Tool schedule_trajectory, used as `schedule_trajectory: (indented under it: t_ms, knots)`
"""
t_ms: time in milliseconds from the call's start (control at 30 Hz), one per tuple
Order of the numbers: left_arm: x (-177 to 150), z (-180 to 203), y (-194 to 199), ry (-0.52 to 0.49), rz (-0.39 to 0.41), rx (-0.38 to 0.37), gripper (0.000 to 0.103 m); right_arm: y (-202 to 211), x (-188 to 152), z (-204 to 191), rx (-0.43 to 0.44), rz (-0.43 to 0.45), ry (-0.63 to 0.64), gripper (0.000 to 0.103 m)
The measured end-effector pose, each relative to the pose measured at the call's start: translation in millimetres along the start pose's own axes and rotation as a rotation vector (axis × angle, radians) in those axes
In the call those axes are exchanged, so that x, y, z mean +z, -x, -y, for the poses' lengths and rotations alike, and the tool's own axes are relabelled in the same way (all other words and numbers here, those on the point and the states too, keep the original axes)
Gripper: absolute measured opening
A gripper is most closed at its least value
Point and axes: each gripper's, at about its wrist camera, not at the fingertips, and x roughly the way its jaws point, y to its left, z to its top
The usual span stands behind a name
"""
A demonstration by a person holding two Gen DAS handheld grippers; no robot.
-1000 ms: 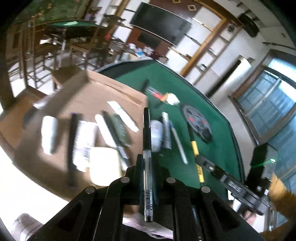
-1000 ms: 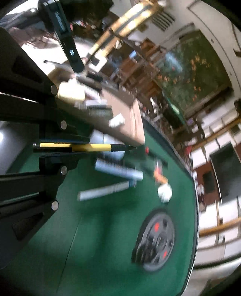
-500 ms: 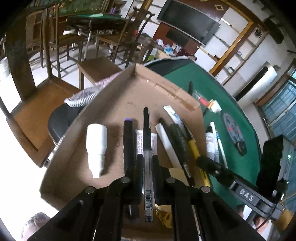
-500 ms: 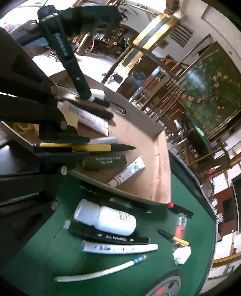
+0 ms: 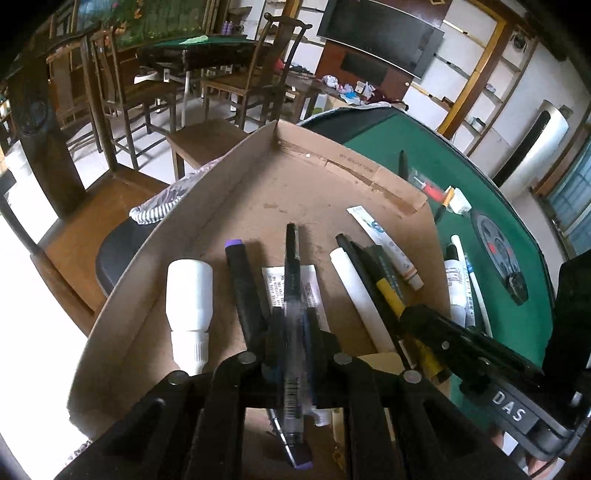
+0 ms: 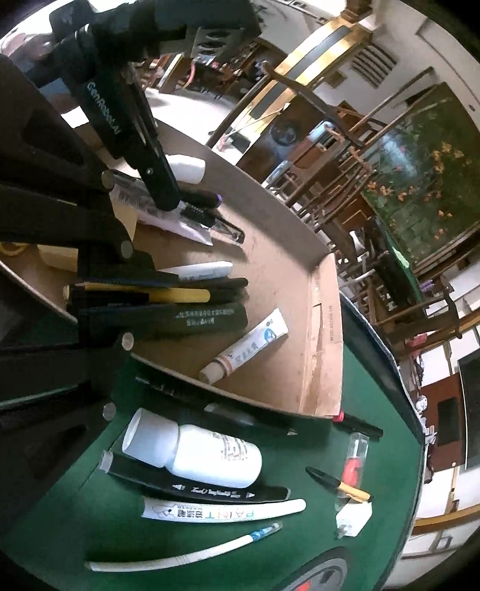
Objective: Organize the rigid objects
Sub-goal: 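Carry both pens into the tray and open both tools, then withdraw both tools from the tray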
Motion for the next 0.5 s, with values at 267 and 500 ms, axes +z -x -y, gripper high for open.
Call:
schedule_trajectory:
  t_ms: [267, 500]
  knots:
    - [-7.2, 8.1, 25.3, -0.024, 0.088, 0.011, 0.062, 32.0, -4.3, -0.8, 0.091, 0.066, 0.004, 0.05]
    - [-23.3, 42.3, 60.3, -0.075, 0.162, -0.009, 0.076, 80.0, -15.8, 20.1, 0.135, 0.125, -0.027, 0.06]
